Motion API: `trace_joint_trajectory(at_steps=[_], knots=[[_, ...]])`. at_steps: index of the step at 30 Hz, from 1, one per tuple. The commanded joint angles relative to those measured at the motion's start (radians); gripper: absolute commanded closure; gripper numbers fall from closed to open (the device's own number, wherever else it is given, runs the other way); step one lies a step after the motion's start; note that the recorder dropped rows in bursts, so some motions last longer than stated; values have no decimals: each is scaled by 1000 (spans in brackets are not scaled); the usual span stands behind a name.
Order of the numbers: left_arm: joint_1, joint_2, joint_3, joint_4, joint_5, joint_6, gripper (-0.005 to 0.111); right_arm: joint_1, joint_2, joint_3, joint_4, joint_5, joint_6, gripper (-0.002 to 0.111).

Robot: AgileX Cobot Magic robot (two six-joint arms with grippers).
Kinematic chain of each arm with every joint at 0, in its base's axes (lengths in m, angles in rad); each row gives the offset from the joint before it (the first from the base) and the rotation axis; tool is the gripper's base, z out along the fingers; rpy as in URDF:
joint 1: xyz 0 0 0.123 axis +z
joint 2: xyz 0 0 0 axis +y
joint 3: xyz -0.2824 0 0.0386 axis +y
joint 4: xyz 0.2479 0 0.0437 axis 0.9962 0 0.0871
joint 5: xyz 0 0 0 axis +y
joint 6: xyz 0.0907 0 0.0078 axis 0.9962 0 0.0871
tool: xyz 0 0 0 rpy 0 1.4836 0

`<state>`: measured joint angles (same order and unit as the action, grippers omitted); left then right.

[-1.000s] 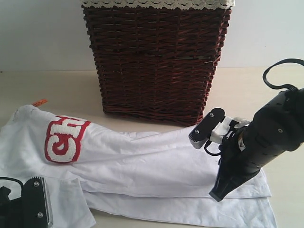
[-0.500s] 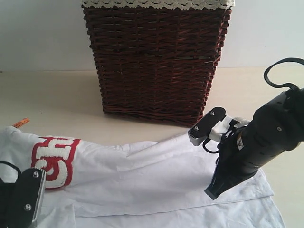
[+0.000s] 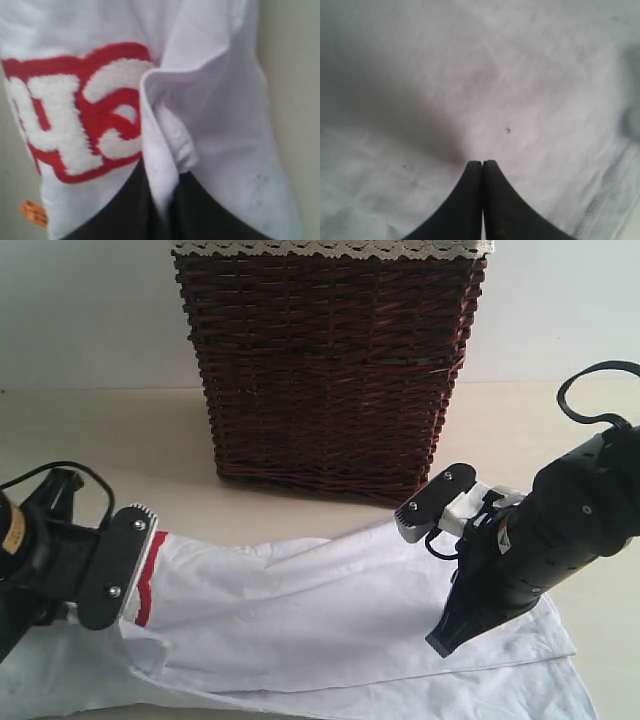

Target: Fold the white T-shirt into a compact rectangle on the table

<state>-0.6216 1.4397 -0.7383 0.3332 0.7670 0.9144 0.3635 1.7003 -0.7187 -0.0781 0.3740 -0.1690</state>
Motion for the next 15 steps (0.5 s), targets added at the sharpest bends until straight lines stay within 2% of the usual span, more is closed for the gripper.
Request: trace_joint_trajectory(at_steps=[1,3,4,5,6,7,8,9,11,13,15], knots=[[-5,111,-66,70,-158,-14,102,3,-11,1,1,-14,-3,108],[-5,137,-98,70,-200,-47,91,3,-11,1,1,-15,-3,108],[-5,149,-117,72,-208,-98,71,3,-11,1,14,-16,-3,108],[-3,149,-122,77,-215,-187,47,3,-11,1,32,-23,-3,108],[4,149,-122,81,-230,-263,37,3,-11,1,43,-28,-3,108],[25,149,-122,126,-242,-446,33,3,-11,1,56,-31,-3,108],[38,151,-122,159,-238,-535,36,3,-11,1,56,-31,-3,108],[73,151,-122,215,-219,-713,43,3,-11,1,56,-31,-3,108],[150,151,-122,265,-177,-965,66,3,-11,1,61,-31,-3,108],[206,151,-122,239,-163,-1062,79,3,-11,1,61,-31,-5,108],[248,147,-122,151,-163,-1057,86,3,-11,1,61,-37,-5,108]])
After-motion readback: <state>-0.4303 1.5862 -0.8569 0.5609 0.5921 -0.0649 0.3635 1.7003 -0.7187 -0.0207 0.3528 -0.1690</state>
